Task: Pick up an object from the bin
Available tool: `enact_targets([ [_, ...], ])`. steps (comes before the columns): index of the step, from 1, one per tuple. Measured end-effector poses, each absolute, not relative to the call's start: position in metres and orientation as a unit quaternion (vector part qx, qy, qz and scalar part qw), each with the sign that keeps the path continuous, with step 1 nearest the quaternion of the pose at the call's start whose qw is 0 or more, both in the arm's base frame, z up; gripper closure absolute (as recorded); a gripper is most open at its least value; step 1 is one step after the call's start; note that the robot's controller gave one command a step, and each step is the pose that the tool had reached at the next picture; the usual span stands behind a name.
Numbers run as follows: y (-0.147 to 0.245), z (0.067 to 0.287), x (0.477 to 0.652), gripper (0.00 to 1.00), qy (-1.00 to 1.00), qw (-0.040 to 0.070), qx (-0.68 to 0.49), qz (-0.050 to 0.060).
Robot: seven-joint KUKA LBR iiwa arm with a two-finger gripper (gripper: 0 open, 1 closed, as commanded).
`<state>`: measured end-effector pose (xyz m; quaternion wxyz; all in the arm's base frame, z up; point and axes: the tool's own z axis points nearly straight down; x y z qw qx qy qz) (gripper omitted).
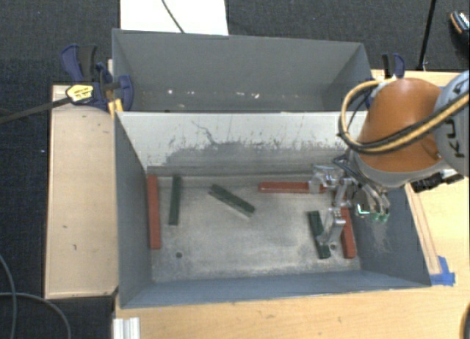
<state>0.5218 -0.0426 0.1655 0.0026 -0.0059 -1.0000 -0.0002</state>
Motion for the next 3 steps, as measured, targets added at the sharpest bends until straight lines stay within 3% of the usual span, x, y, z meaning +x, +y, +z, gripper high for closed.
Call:
enact_targets([
  [1,-0.1,0.074,0.512,0.0,-0.994,0.002,0.112,0.0],
  [2,-0.069,0.07,0.534,0.0,-0.987,-0.003,-0.162,0.0],
  [3,-0.034,0.07,0.521,0.0,-0.994,0.0,-0.113,0.0],
])
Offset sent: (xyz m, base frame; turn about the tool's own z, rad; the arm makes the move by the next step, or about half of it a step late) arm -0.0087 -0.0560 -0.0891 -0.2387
